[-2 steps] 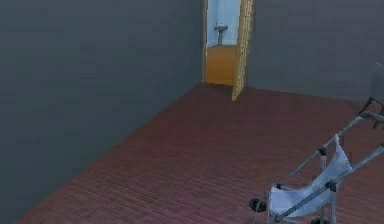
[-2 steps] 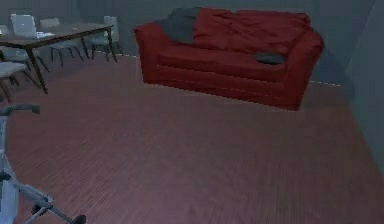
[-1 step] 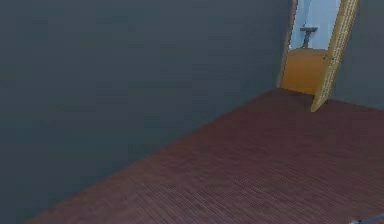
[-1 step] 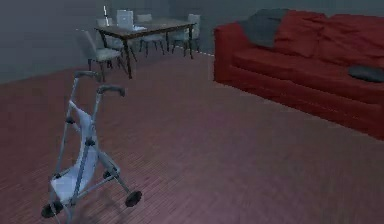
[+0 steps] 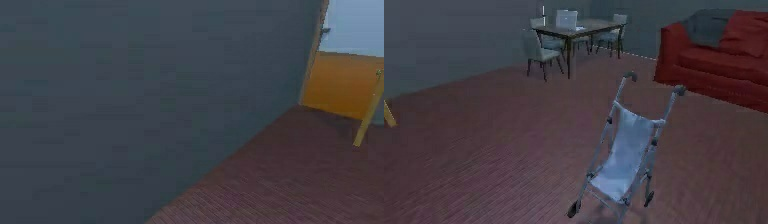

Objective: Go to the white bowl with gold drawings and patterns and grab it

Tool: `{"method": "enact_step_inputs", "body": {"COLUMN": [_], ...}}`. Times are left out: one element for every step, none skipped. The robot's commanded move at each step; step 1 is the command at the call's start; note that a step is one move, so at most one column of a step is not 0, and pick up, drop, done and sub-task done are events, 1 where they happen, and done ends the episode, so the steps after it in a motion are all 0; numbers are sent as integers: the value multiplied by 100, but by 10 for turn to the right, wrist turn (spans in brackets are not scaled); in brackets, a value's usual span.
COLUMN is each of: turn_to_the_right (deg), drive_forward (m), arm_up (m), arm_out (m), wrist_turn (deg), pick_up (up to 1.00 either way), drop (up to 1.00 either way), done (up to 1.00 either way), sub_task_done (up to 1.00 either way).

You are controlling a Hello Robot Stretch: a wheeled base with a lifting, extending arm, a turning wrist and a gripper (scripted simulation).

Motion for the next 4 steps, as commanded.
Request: {"method": "enact_step_inputs", "body": {"turn_to_the_right": [-180, 0, 450, 450], "drive_forward": [0, 5, 0, 0], "arm_up": [0, 0, 0, 0], "arm_out": [0, 0, 0, 0], "wrist_turn": [0, 0, 0, 0], "pick_up": [0, 0, 0, 0], "drop": [0, 0, 0, 0], "done": [0, 0, 0, 0], "sub_task_done": [0, 0, 0, 0]}}
